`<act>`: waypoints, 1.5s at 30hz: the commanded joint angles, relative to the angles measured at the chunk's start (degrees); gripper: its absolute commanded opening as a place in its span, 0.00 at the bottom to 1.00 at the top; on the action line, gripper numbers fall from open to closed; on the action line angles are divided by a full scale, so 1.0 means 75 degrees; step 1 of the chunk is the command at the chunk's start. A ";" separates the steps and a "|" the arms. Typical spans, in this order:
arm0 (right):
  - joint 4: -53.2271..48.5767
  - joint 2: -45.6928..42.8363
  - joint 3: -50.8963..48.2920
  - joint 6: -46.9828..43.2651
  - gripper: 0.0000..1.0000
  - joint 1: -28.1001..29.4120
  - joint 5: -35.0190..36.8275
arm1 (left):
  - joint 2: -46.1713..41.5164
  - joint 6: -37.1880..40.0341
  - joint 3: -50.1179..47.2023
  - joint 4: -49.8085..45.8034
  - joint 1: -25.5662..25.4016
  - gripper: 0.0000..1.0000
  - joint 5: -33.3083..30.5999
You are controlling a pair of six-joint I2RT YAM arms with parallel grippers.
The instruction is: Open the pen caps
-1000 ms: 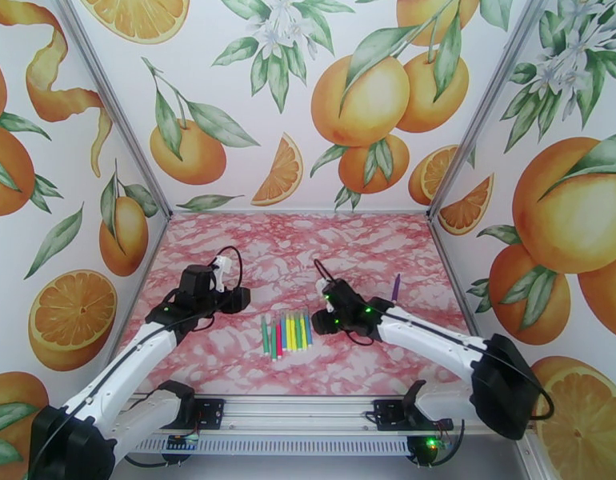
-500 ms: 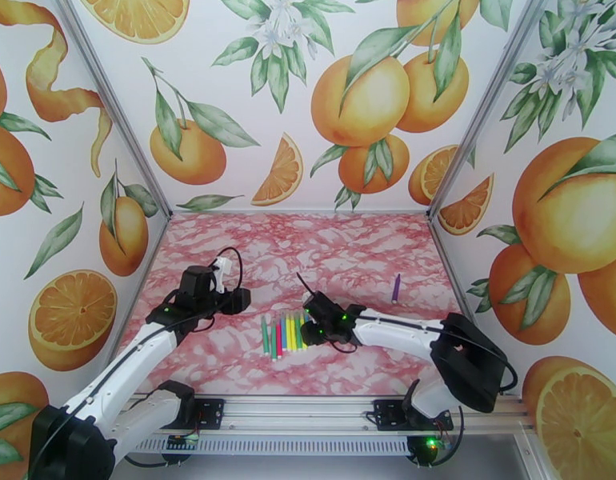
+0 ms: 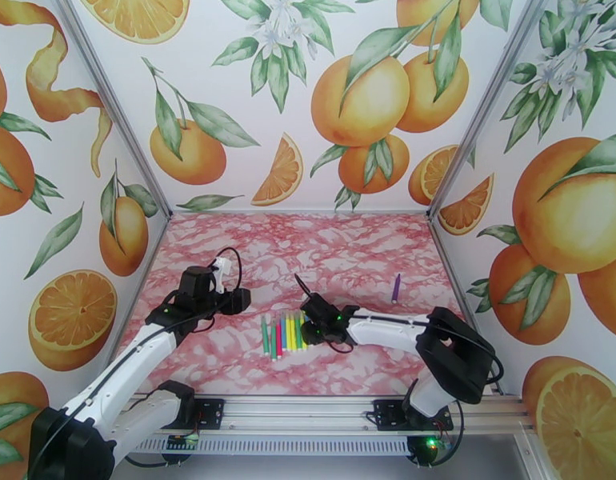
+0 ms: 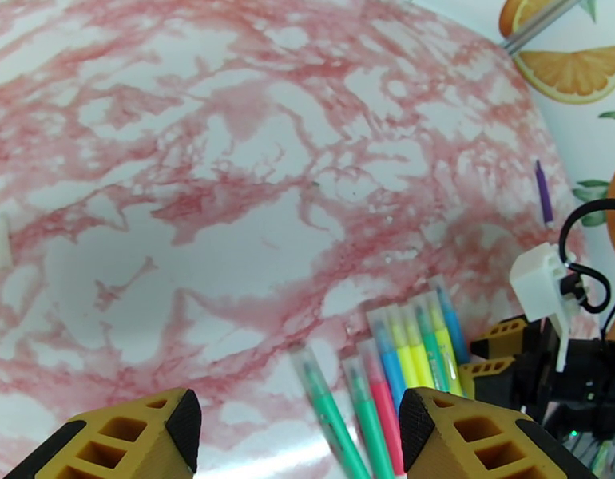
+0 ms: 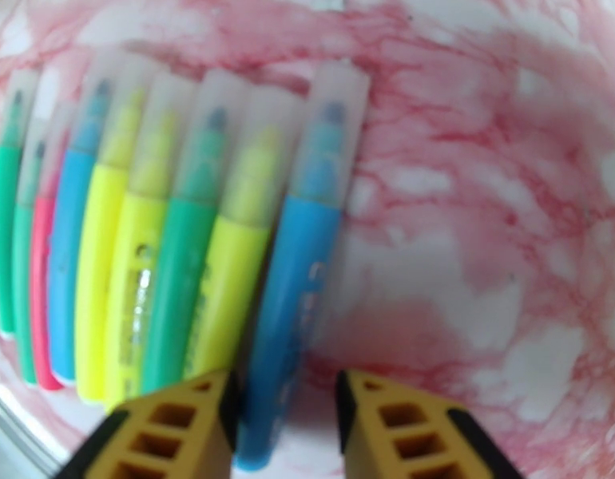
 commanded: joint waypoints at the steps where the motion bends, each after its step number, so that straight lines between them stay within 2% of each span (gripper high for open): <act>1: 0.0073 0.0164 0.0058 0.0131 0.38 0.0037 0.0309 | -0.0133 -0.0004 -0.0085 0.0242 -0.0044 0.69 0.0019; 16: -0.0591 0.0609 0.0457 0.0176 0.28 0.0258 0.1168 | -0.0157 -0.0164 -0.0088 0.0242 -0.0040 0.70 -0.0284; 24: -0.0421 0.0240 0.0293 0.0333 0.21 0.0315 0.1261 | -0.0116 -0.0333 -0.0135 0.0461 -0.0046 0.70 -0.0005; 37: 0.0532 -0.1396 -0.0306 0.0292 0.13 0.0297 0.1043 | -0.0004 -0.0955 -0.0179 0.1259 -0.0046 0.70 0.1049; 45: 0.1632 -0.1998 -0.0762 0.0164 0.11 0.0306 0.0161 | 0.0222 -0.1679 -0.0461 0.2398 -0.0068 0.70 0.2180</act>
